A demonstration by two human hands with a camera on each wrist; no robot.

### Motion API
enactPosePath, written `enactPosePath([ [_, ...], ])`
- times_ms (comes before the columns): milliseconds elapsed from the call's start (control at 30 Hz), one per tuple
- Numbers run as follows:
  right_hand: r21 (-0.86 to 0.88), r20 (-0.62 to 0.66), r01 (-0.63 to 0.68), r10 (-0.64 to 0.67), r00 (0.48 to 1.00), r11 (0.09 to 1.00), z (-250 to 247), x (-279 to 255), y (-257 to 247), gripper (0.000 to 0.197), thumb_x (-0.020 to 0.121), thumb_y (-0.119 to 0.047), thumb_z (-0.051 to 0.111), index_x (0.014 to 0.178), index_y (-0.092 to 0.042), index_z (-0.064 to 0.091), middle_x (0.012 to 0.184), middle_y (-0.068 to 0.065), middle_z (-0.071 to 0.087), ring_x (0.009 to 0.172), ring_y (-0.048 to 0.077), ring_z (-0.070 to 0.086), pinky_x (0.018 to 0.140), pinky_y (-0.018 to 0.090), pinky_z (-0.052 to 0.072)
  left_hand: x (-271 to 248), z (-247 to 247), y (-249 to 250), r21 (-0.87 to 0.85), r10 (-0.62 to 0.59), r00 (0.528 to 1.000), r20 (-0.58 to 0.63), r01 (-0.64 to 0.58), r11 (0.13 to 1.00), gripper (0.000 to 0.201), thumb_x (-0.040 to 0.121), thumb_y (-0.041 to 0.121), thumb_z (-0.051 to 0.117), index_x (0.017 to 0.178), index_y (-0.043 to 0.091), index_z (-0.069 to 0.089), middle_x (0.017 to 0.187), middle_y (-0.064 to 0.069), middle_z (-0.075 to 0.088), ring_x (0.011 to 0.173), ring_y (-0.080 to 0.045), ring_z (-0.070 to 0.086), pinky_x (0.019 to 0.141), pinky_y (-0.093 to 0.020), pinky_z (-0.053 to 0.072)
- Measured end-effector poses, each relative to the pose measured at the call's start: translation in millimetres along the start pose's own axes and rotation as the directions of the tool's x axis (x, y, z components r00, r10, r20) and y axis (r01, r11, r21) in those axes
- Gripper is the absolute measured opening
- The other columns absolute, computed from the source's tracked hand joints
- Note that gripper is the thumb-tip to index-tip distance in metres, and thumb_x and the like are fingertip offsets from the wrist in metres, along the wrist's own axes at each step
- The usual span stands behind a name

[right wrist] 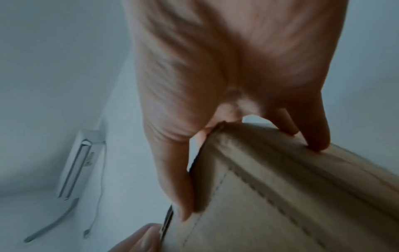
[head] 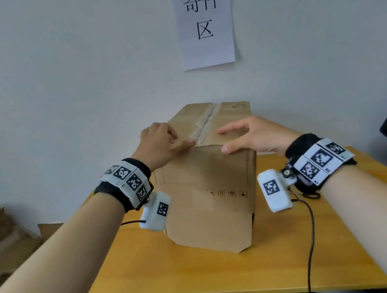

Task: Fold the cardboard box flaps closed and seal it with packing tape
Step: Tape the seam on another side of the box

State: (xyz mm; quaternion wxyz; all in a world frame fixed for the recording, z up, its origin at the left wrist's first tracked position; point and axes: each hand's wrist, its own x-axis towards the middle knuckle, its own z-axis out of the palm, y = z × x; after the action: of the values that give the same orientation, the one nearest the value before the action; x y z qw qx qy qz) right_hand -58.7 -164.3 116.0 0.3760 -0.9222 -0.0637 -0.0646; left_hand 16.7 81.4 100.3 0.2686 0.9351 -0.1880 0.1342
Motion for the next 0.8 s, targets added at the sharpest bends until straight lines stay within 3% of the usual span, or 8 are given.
enactPosePath([
  [67, 0.047, -0.024, -0.033, 0.034, 0.999, 0.998, -3, 9, 10, 0.052, 0.078, -0.042, 0.081, 0.127, -0.044, 0.064, 0.149, -0.009, 0.048, 0.136, 0.016, 0.042, 0.113, 0.037, 0.035, 4, 10, 4, -0.072, 0.051, 0.999, 0.012, -0.050, 0.996, 0.058, 0.076, 0.066, 0.069, 0.107, 0.020, 0.052, 0.106, 0.003, 0.056, 0.102, -0.018, 0.052, 0.074, -0.028, 0.040],
  [133, 0.060, -0.058, -0.039, 0.043, 0.997, 0.997, -6, 19, 22, 0.051, 0.080, -0.042, 0.080, 0.129, -0.042, 0.064, 0.150, -0.011, 0.047, 0.137, 0.016, 0.042, 0.116, 0.042, 0.035, 12, 20, 6, -0.056, 0.066, 0.997, -0.046, -0.069, 0.996, 0.052, 0.079, 0.061, 0.070, 0.108, 0.021, 0.053, 0.105, 0.003, 0.058, 0.100, -0.018, 0.054, 0.072, -0.028, 0.039],
  [267, 0.094, -0.174, -0.007, 0.023, 0.984, 0.996, -11, 35, 49, 0.048, 0.084, -0.038, 0.077, 0.130, -0.036, 0.065, 0.150, -0.017, 0.046, 0.139, 0.008, 0.039, 0.112, 0.027, 0.028, 32, 36, 14, -0.079, 0.061, 0.990, -0.127, -0.071, 0.994, 0.040, 0.080, 0.054, 0.073, 0.104, 0.026, 0.058, 0.104, 0.008, 0.059, 0.099, -0.015, 0.056, 0.074, -0.028, 0.040],
  [433, 0.122, -0.221, 0.034, -0.006, 0.975, 0.992, -20, 44, 75, 0.048, 0.080, -0.038, 0.080, 0.126, -0.036, 0.068, 0.145, -0.021, 0.050, 0.136, 0.002, 0.040, 0.116, 0.031, 0.028, 49, 47, 22, -0.155, 0.034, 0.992, -0.118, -0.053, 0.986, 0.041, 0.072, 0.053, 0.080, 0.098, 0.028, 0.061, 0.104, 0.009, 0.061, 0.098, -0.012, 0.055, 0.074, -0.029, 0.042],
  [533, 0.129, -0.240, 0.063, -0.030, 0.970, 0.990, -20, 45, 79, 0.048, 0.079, -0.039, 0.081, 0.125, -0.036, 0.068, 0.144, -0.019, 0.052, 0.132, 0.000, 0.041, 0.114, 0.029, 0.029, 52, 42, 28, -0.169, 0.000, 0.997, -0.081, -0.014, 0.986, 0.042, 0.071, 0.050, 0.082, 0.099, 0.026, 0.061, 0.104, 0.009, 0.060, 0.100, -0.013, 0.055, 0.079, -0.031, 0.044],
  [600, 0.125, -0.247, 0.067, -0.034, 0.968, 0.990, -19, 44, 79, 0.050, 0.078, -0.041, 0.081, 0.126, -0.036, 0.068, 0.146, -0.018, 0.051, 0.131, -0.001, 0.040, 0.114, 0.029, 0.028, 53, 38, 35, -0.102, 0.007, 0.998, -0.059, -0.013, 0.995, 0.040, 0.071, 0.050, 0.080, 0.098, 0.027, 0.063, 0.103, 0.011, 0.059, 0.101, -0.012, 0.055, 0.089, -0.037, 0.045],
  [700, 0.133, -0.237, 0.086, -0.053, 0.970, 0.987, -20, 38, 82, 0.061, 0.077, -0.055, 0.077, 0.133, -0.036, 0.062, 0.150, -0.015, 0.046, 0.136, 0.002, 0.037, 0.112, 0.029, 0.029, 47, 42, 58, -0.055, 0.115, 0.990, -0.076, -0.119, 0.991, 0.015, 0.082, 0.035, 0.071, 0.096, 0.031, 0.066, 0.100, 0.019, 0.060, 0.102, -0.006, 0.055, 0.098, -0.036, 0.038],
  [800, 0.237, -0.259, 0.054, 0.009, 0.966, 0.970, -21, 30, 92, 0.062, 0.086, -0.071, 0.053, 0.140, -0.039, 0.055, 0.148, -0.016, 0.048, 0.132, 0.005, 0.046, 0.099, 0.029, 0.046, 38, 59, 81, -0.318, 0.249, 0.959, -0.138, -0.281, 0.906, 0.016, 0.088, 0.014, 0.060, 0.091, 0.027, 0.069, 0.106, 0.014, 0.067, 0.108, -0.002, 0.059, 0.097, -0.023, 0.046],
])
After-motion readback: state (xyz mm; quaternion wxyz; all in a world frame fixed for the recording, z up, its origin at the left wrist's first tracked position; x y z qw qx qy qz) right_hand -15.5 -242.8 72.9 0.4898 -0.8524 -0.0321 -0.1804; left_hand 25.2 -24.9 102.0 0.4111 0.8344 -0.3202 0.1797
